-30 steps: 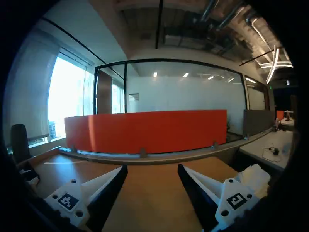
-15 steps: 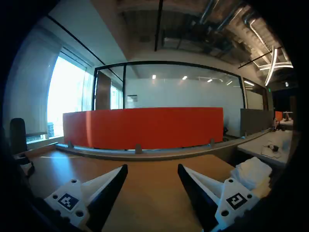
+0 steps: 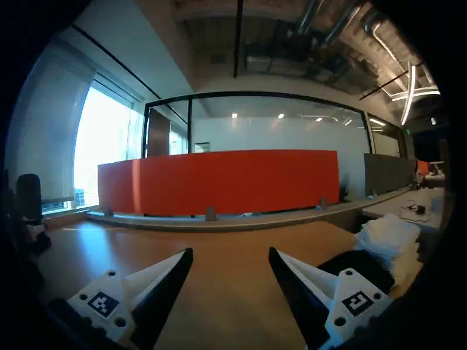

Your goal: Fold towel

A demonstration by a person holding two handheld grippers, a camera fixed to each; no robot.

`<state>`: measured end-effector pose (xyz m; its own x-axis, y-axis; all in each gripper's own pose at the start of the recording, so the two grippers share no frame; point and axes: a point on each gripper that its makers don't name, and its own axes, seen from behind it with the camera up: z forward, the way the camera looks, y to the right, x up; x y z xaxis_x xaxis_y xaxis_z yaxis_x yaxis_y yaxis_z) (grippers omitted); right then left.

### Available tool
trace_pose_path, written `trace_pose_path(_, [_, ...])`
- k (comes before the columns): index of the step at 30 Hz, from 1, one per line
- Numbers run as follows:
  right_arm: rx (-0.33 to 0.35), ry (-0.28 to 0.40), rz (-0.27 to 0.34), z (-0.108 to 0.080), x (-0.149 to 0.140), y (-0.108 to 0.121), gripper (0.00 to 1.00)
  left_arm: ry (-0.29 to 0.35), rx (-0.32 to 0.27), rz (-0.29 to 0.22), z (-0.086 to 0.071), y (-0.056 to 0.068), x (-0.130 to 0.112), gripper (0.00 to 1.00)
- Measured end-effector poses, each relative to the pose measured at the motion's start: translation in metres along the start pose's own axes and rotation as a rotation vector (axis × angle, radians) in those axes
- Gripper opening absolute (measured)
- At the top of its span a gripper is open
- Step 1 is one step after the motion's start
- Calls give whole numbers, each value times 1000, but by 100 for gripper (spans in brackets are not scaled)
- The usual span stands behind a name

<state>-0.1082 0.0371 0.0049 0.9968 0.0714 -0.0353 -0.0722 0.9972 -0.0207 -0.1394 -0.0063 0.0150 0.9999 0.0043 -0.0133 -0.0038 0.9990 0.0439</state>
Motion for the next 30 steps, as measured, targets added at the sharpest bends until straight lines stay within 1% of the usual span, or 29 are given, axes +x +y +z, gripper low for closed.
trace_pose_path(3, [2,3,-12,-1,-7,0,100,0,0,0,0,0,0,100])
trace_pose_path(8, [-4,13,-33,-1,-10,1,100,0,0,0,0,0,0,100])
trace_pose_path(18, [0,-10,-36,0,-23,-5,100,0,0,0,0,0,0,100])
trace_pose_path(23, [4,-11,-47,-1,-23,-10,100,0,0,0,0,0,0,100])
trace_pose_path(30, [12,-11,-46,-4,-23,-16,100,0,0,0,0,0,0,100])
